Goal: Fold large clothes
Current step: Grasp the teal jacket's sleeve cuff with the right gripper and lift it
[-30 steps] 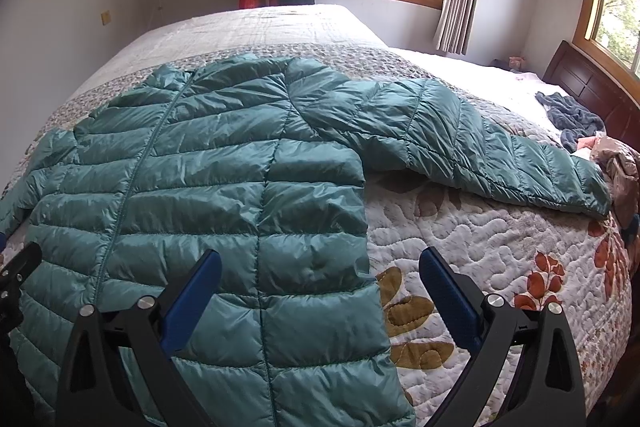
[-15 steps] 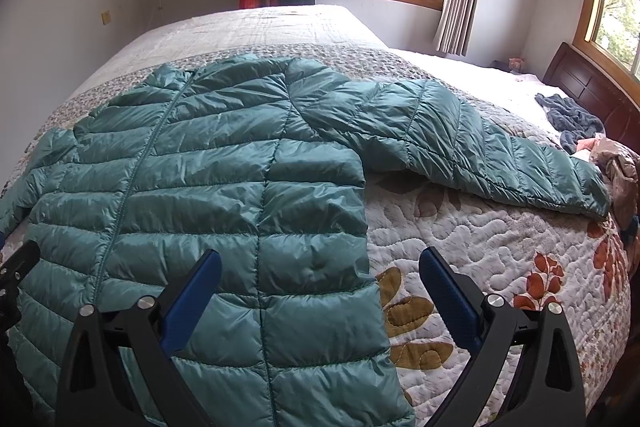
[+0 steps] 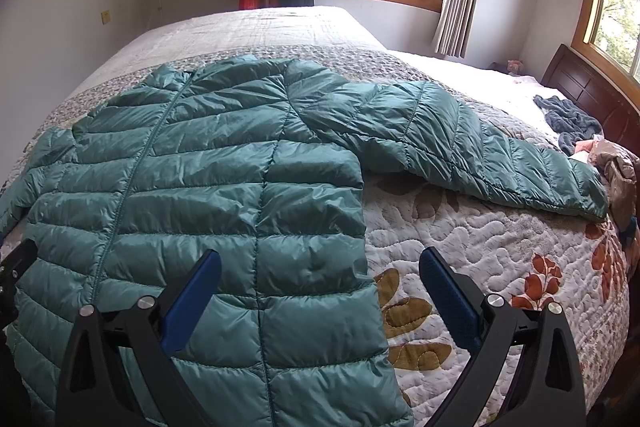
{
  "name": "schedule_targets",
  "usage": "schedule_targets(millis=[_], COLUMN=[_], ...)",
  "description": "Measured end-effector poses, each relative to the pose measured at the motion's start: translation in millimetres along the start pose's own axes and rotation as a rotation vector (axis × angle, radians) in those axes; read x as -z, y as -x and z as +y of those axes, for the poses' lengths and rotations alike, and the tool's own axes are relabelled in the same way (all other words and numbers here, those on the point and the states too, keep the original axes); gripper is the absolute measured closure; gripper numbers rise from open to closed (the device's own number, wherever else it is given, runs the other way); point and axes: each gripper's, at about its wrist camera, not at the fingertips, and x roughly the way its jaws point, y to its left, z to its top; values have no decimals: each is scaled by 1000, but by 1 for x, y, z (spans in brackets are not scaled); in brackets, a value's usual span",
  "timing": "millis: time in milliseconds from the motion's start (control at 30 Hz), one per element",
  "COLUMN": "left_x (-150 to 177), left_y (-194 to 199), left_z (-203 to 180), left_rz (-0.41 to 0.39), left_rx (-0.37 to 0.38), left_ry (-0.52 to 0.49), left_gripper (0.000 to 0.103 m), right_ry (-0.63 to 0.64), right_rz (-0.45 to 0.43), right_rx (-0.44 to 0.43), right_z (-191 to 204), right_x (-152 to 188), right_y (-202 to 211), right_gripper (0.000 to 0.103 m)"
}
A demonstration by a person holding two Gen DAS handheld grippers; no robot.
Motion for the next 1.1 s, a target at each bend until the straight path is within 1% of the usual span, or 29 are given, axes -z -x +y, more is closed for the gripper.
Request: schedule_targets(millis=[133,233,333,400,467,533,567,633,667,733,767,833,900,1000,1033,1100], left_x=[0,0,-1,-1,-1,-3,-5,-8,-11,-19,-24,-32,-40,-50,-53,-55], left_y=[0,-2,-8,-12,-16,-20,-22,-21,-20,-19,-17,-15,-16,-20,-22,-27], left_z=[0,-1,1,4,6,7,6,4,2,-3,-7,-14,-25,-41,-46,-52], left_rz=[-3,-25,-26,-23,-11,14,31,40,42,49,49,46,43,36,35,38], left_rx=[4,-2,-8,14,32,42,41,43,51,67,89,119,138,154,159,168], left_ry=[-3,-11,0,21,37,47,52,48,39,29,30,33,25,9,8,13], left_gripper=[3,3,3,3,3,3,3,3,3,3,3,3,3,3,3,3], right_ry=[-3,-23,-69,-109,-150,-190,-205,-220,-234,-264,-270,-283,-306,-352,-364,-424], right_rz=[-3,3,14,27,27,22,15,15,23,15,16,47,80,147,162,202], right_rx=[-2,-21,-46,-61,-57,-35,-7,56,84,105,125,207,238,223,205,135], right_z=[0,-6,-21,-37,-57,-86,-102,-135,-158,-198,-218,-261,-298,-350,-360,-384], right_x=[0,-3,-8,-13,-20,-28,-32,-41,-46,-52,-54,-59,-60,-55,-52,-44], right_y=[0,-2,-4,-4,-1,2,3,2,0,-4,-7,-17,-30,-54,-61,-77], right_gripper=[4,4,4,4,4,4,4,4,4,4,4,4,4,4,7,15])
